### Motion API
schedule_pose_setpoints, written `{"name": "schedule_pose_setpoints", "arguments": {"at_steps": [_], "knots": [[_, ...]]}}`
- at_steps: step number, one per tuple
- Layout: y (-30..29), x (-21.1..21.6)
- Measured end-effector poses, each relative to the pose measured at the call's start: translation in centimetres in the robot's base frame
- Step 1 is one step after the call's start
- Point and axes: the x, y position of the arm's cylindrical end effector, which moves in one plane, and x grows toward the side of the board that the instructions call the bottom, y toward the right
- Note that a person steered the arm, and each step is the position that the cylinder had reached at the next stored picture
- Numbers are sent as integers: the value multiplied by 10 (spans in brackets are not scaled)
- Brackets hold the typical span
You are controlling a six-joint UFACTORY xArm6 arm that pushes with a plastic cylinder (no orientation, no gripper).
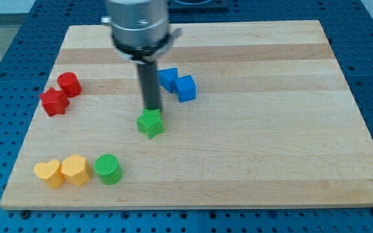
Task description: Place the green star top of the green circle
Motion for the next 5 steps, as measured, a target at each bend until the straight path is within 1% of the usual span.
{"name": "schedule_pose_setpoints", "arguments": {"at_steps": [1,2,3,4,5], "knots": [[-35,9],[-21,10],[34,-7],[84,-4],[75,25]]}}
